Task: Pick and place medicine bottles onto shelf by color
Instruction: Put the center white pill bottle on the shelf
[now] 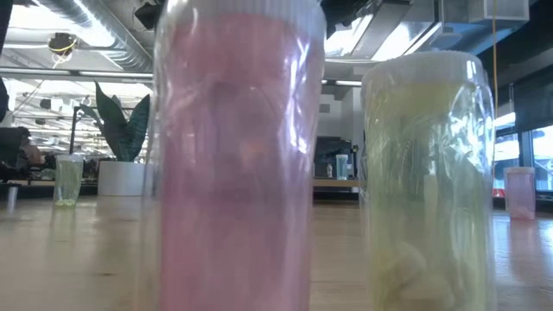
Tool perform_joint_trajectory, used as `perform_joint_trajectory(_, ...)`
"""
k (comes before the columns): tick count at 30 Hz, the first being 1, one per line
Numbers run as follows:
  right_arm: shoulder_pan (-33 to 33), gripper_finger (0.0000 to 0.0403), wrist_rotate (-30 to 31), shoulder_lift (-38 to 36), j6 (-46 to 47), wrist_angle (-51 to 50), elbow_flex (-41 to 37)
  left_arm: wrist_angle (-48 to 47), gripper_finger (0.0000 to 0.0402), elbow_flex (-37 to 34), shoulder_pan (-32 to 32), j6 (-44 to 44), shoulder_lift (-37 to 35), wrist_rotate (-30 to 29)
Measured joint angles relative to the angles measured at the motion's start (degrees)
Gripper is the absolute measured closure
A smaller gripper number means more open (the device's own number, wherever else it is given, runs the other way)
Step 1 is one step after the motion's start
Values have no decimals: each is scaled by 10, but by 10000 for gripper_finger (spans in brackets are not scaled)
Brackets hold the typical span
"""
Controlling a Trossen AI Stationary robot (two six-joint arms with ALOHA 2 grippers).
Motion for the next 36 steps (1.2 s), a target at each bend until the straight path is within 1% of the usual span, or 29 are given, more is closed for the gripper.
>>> perform_joint_trajectory(11,0,224,0,0,0,0,0,-1,266,0,0,-1,0,2)
perform_joint_trajectory(19,0,224,0,0,0,0,0,-1,241,0,0,-2,0,10)
perform_joint_trajectory(36,0,224,0,0,0,-1,0,-1,204,0,0,-6,0,12)
